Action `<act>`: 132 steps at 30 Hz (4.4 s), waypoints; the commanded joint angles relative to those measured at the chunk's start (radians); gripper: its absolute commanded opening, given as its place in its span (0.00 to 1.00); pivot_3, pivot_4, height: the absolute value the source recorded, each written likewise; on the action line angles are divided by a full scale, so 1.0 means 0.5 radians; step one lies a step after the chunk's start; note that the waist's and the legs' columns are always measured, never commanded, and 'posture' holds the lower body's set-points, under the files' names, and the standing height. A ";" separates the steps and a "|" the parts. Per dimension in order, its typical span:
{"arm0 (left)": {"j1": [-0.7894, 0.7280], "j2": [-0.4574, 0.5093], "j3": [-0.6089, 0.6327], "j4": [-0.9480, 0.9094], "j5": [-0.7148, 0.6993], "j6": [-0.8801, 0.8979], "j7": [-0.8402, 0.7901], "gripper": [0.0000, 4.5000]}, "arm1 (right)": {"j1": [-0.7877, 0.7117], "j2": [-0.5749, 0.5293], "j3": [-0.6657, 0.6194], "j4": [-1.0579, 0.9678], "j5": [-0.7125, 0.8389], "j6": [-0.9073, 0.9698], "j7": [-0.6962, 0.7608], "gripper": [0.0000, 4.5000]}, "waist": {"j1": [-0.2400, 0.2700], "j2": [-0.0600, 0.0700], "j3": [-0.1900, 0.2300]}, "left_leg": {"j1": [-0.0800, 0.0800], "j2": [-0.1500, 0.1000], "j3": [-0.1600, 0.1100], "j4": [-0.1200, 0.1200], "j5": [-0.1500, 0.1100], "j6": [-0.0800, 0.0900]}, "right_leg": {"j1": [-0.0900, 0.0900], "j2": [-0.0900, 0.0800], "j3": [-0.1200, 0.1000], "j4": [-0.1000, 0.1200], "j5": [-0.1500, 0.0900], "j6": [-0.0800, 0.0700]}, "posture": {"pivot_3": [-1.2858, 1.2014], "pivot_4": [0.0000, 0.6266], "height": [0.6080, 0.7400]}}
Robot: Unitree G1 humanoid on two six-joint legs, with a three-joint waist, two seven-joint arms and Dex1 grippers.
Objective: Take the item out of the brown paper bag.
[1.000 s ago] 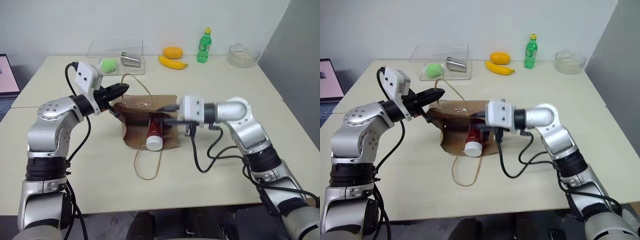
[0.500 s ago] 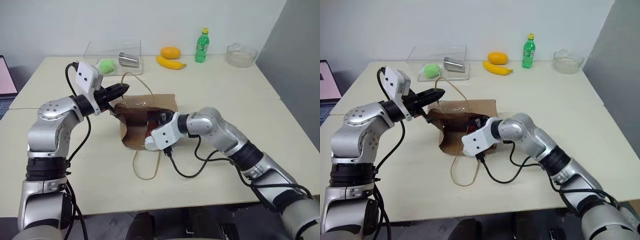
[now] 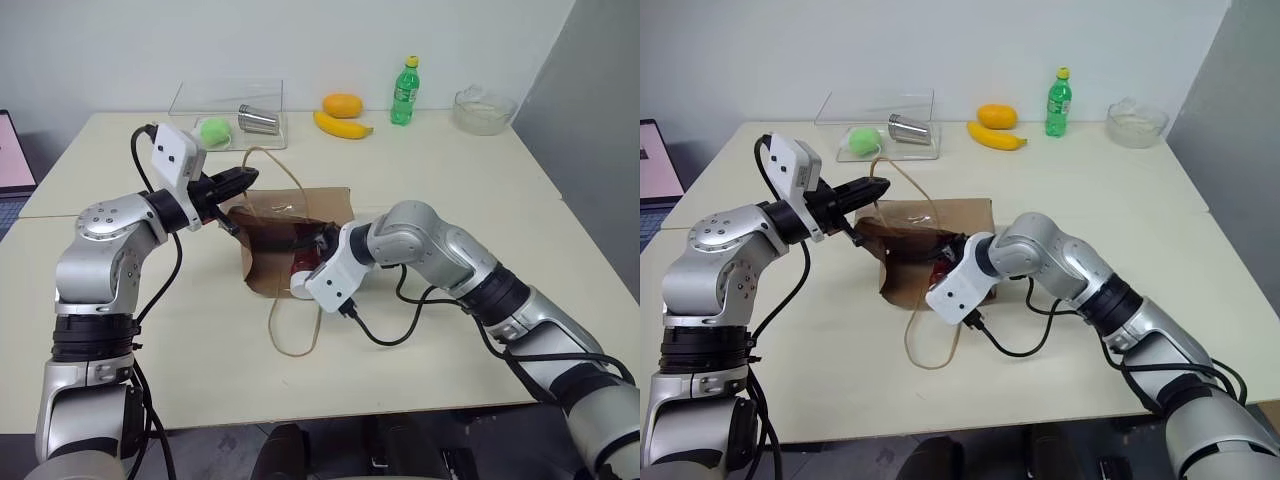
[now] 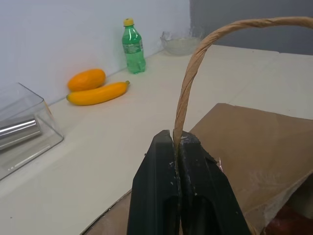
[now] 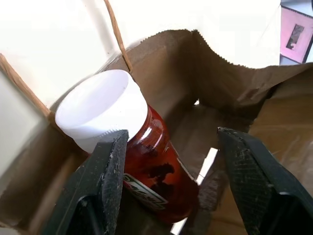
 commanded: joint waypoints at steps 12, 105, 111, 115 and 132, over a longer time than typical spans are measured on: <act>-0.059 0.036 0.016 -0.029 0.014 -0.024 -0.019 0.00 | -0.048 -0.150 0.026 0.063 -0.138 -0.289 0.036 0.67 | 0.001 0.000 0.000 | 0.000 0.000 0.001 0.001 0.000 0.000 | 0.001 -0.001 0.001 0.000 0.000 0.000 | 0.52 0.24 1.00; -0.040 0.071 0.041 -0.049 0.024 -0.013 -0.030 0.00 | -0.593 0.494 0.326 1.265 -0.664 -0.709 -0.842 0.99 | -0.004 0.000 0.000 | -0.001 0.000 -0.001 -0.001 0.001 -0.002 | -0.003 0.000 0.002 0.002 0.000 -0.002 | 0.52 0.24 1.00; -0.036 0.070 0.043 -0.054 0.022 -0.007 -0.026 0.00 | -0.640 0.526 0.387 1.246 -0.751 -0.675 -0.912 0.99 | -0.004 0.000 0.000 | -0.001 0.001 -0.001 -0.001 0.001 -0.002 | -0.003 0.000 0.002 0.002 0.000 -0.002 | 0.52 0.24 1.00; -0.034 0.070 0.044 -0.059 0.021 -0.003 -0.022 0.00 | -0.680 0.585 0.443 1.342 -0.845 -0.640 -0.993 0.99 | -0.005 0.000 0.000 | -0.001 0.001 -0.001 -0.001 0.001 -0.002 | -0.003 0.000 0.002 0.002 0.000 -0.002 | 0.52 0.24 1.00; -0.015 0.069 0.053 -0.095 0.017 0.019 -0.016 0.00 | -0.616 0.700 0.477 1.660 -0.845 -0.600 -1.174 0.67 | -0.007 0.000 0.000 | 0.000 0.001 -0.001 -0.001 0.001 -0.002 | -0.003 0.000 0.002 0.003 0.000 -0.002 | 0.52 0.24 1.00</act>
